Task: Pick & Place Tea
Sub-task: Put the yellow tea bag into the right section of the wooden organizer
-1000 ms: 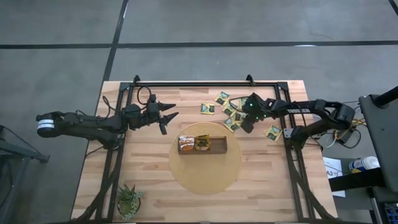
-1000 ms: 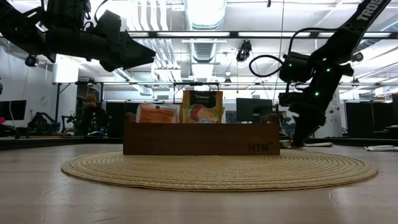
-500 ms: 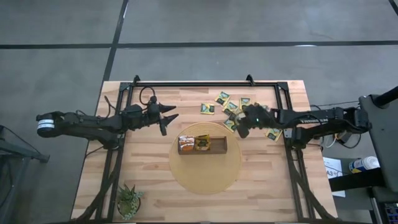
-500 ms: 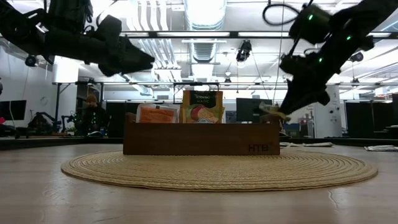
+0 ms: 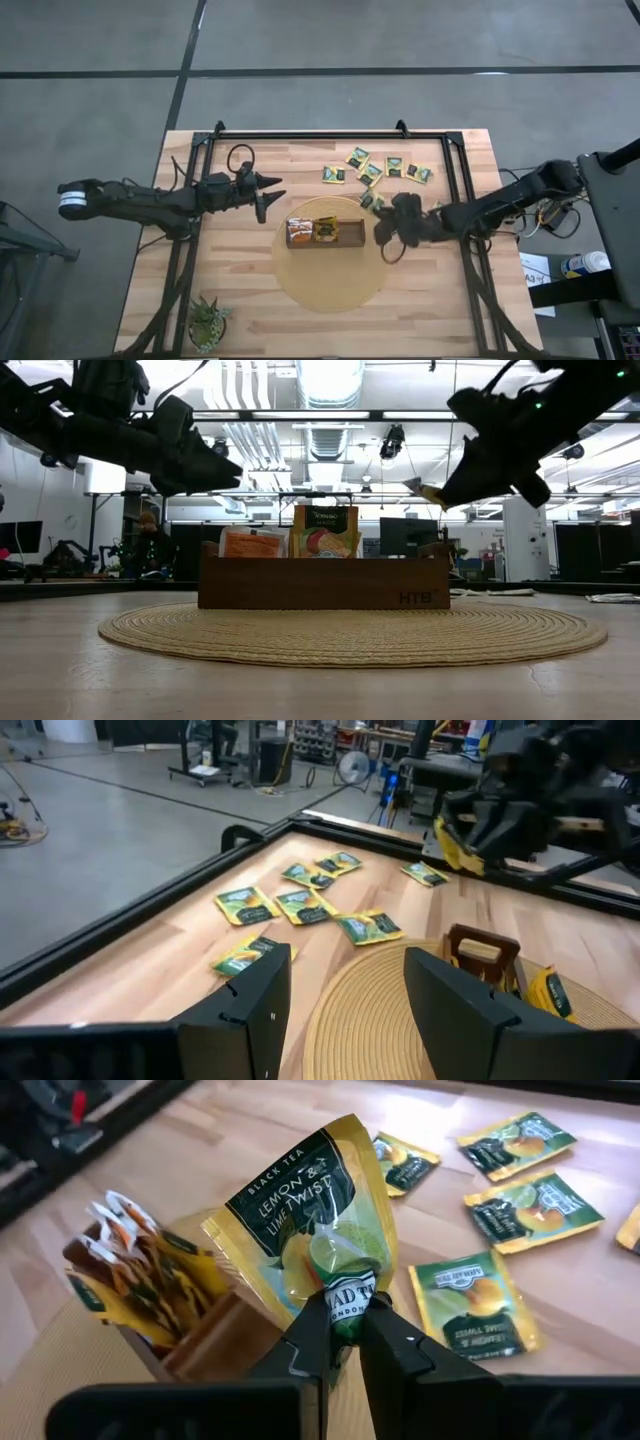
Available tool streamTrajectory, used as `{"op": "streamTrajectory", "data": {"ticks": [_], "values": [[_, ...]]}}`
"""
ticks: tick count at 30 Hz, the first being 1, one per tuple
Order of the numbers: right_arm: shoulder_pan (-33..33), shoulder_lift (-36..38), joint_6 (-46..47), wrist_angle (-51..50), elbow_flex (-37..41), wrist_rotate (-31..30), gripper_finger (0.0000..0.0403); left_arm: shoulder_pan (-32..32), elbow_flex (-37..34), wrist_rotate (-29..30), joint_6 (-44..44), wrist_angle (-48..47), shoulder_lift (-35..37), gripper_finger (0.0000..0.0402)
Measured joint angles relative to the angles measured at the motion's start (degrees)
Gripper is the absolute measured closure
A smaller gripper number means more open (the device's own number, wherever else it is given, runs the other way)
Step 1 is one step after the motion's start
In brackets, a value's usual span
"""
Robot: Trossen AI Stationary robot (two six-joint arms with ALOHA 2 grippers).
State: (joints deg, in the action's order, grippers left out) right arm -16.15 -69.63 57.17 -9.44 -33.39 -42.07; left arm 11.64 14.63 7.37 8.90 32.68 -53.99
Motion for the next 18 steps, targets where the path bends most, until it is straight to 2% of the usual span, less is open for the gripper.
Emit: {"op": "streamTrajectory", "data": {"ticks": [6,18], "values": [[-5.9,-10.5,9.5,-0.1,-6.0,-10.6,0.0372,0.0,0.0,0.0,0.0,0.0,0.9,0.0212],[-9.8,-30.8,23.1,-0.9,-20.7,-24.3,0.0372,-1.4,0.0,-0.7,1.5,-3.0,2.8,0.0212]]}}
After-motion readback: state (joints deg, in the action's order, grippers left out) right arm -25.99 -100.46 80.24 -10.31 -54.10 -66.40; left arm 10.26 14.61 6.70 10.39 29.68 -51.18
